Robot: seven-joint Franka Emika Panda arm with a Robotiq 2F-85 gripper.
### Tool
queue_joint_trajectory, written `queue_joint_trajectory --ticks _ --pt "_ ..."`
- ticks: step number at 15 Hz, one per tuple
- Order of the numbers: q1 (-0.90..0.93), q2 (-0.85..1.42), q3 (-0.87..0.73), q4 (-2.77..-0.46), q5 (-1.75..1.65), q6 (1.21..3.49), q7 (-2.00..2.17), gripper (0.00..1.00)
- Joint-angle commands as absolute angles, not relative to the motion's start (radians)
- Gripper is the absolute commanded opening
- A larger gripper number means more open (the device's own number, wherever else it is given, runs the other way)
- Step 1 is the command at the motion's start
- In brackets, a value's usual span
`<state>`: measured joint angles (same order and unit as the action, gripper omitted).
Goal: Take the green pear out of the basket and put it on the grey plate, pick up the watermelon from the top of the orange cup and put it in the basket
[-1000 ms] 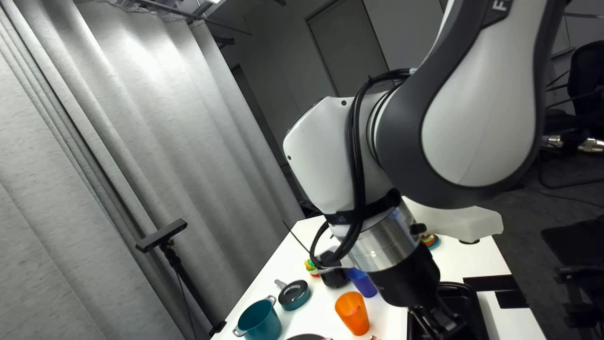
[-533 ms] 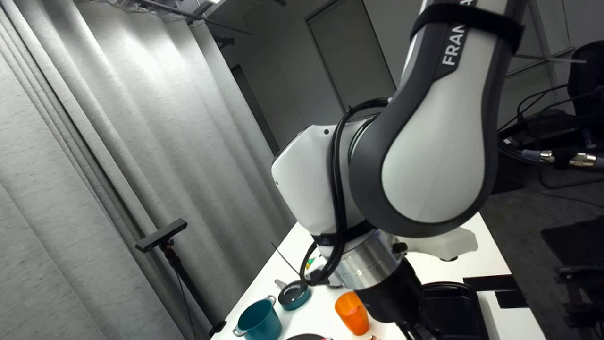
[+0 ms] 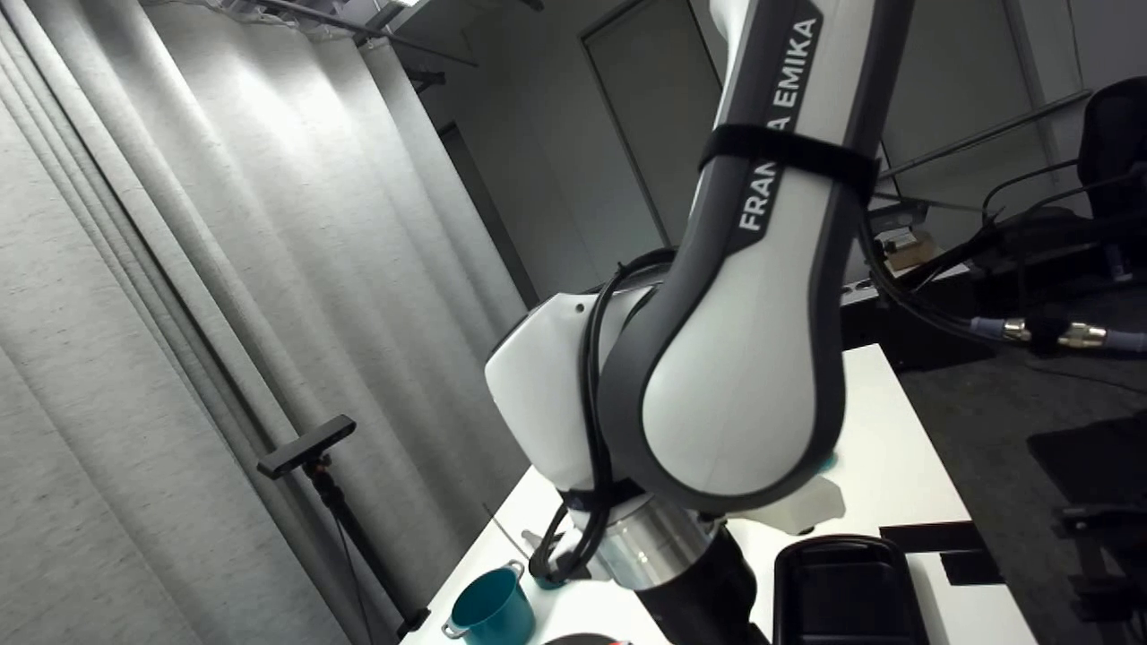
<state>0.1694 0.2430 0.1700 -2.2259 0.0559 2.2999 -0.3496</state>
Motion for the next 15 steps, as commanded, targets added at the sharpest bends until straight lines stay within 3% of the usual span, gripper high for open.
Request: queue_joint_trajectory --ticks 1,15 --pt "0.158 0.335 0.186 -2.146 0.027 2.326 -0.386 1.0" --pt "0.148 0.532 0.19 -1.968 -0.037 2.394 -0.413 1.0"
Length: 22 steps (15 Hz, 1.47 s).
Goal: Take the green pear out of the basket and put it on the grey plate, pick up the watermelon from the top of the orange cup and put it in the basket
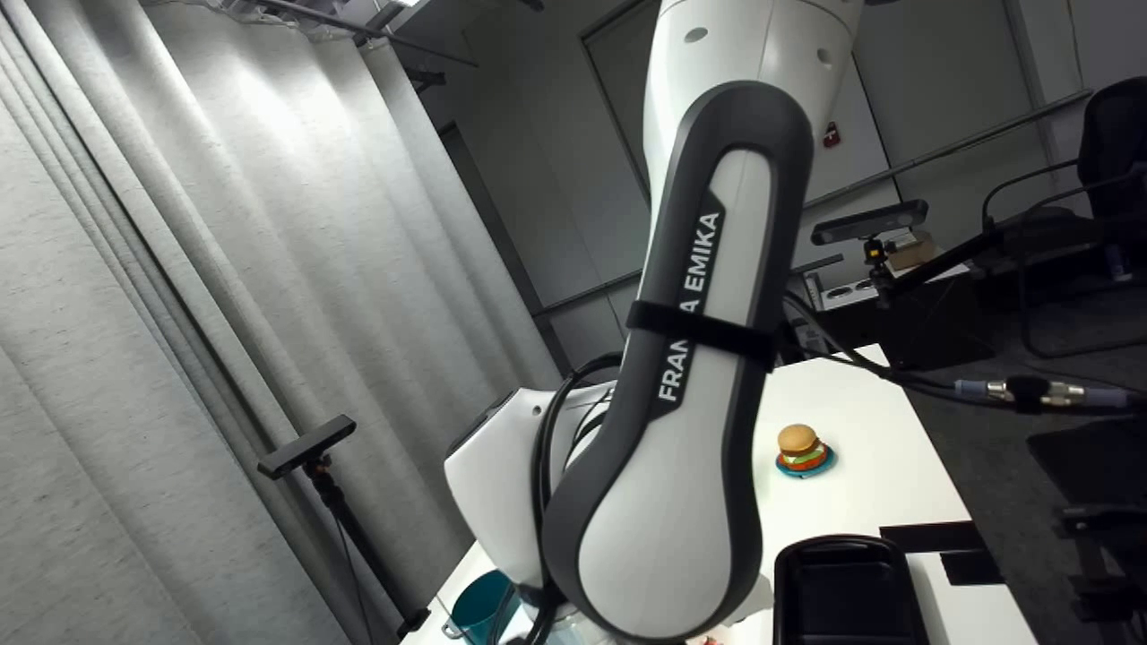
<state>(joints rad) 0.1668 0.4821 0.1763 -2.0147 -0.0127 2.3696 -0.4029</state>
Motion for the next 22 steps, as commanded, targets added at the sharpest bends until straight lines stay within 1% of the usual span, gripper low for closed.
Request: queue_joint_trajectory --ticks 1,22 --pt "0.148 0.541 0.189 -1.963 -0.038 2.399 -0.412 1.0" --pt "0.156 0.662 0.188 -1.9 -0.037 2.447 -0.361 1.0"
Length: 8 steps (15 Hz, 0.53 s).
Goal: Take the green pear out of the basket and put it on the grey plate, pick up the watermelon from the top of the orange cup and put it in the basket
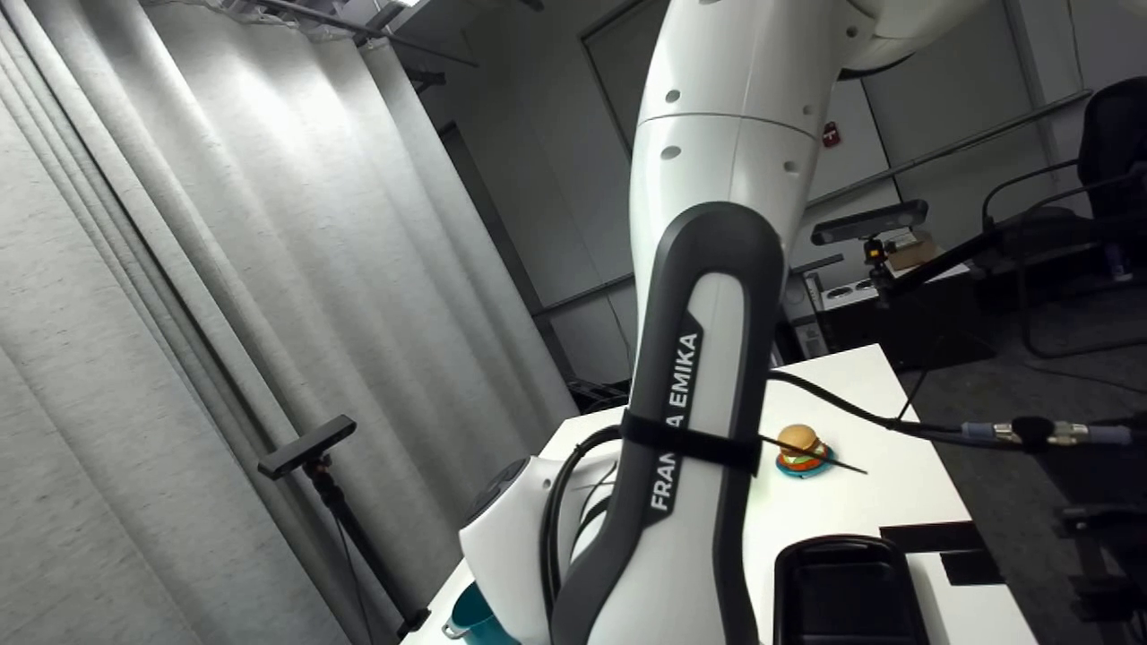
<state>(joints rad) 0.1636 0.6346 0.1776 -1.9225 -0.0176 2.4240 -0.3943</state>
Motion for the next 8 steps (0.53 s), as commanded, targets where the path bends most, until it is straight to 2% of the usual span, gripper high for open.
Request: queue_joint_trajectory --ticks 1,2,8 --pt "0.156 0.663 0.187 -1.902 -0.037 2.448 -0.355 0.89" --pt "0.158 0.663 0.185 -1.904 -0.038 2.447 -0.35 0.72" --pt "0.167 0.661 0.176 -1.903 -0.048 2.442 -0.322 0.27"
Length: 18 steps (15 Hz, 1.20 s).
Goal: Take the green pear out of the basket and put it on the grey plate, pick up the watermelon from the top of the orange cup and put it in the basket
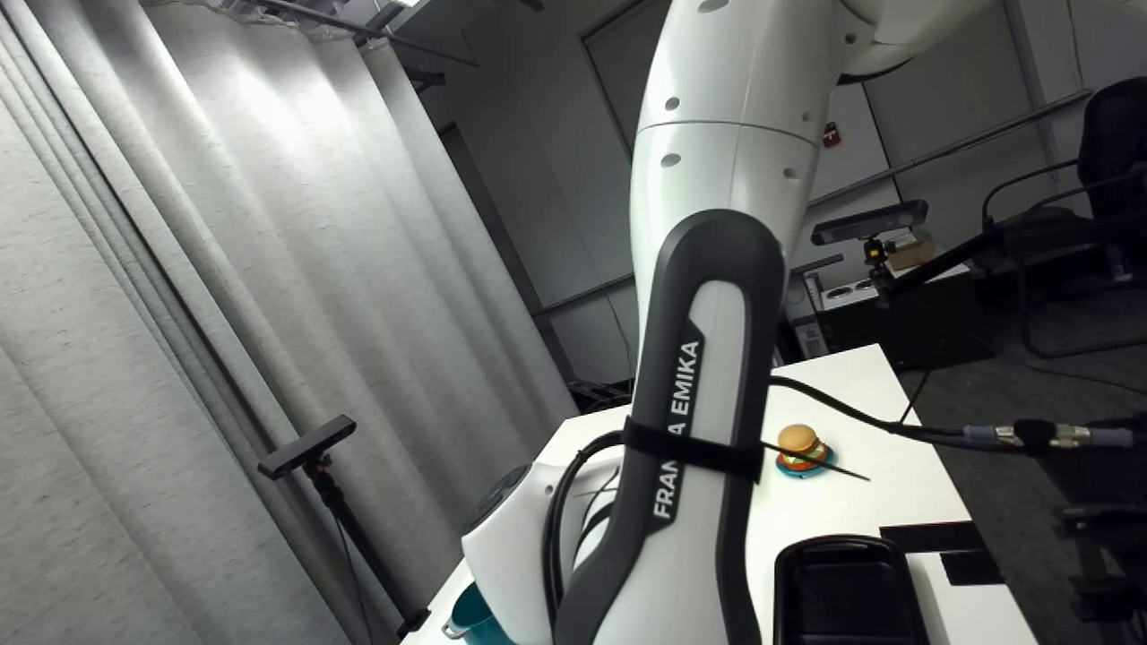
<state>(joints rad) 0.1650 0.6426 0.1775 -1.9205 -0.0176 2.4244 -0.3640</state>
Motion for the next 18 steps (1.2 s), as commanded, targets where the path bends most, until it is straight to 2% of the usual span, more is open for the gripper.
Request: queue_joint_trajectory --ticks 1,3,6,7,18 --pt "0.167 0.66 0.175 -1.903 -0.048 2.445 -0.318 0.19" --pt "0.167 0.655 0.174 -1.903 -0.049 2.439 -0.313 0.05" --pt "0.164 0.637 0.183 -1.91 -0.04 2.422 -0.314 0.0" --pt "0.163 0.629 0.185 -1.914 -0.037 2.418 -0.313 0.04" --pt "0.208 0.473 0.161 -1.951 -0.091 2.345 -0.211 0.04"
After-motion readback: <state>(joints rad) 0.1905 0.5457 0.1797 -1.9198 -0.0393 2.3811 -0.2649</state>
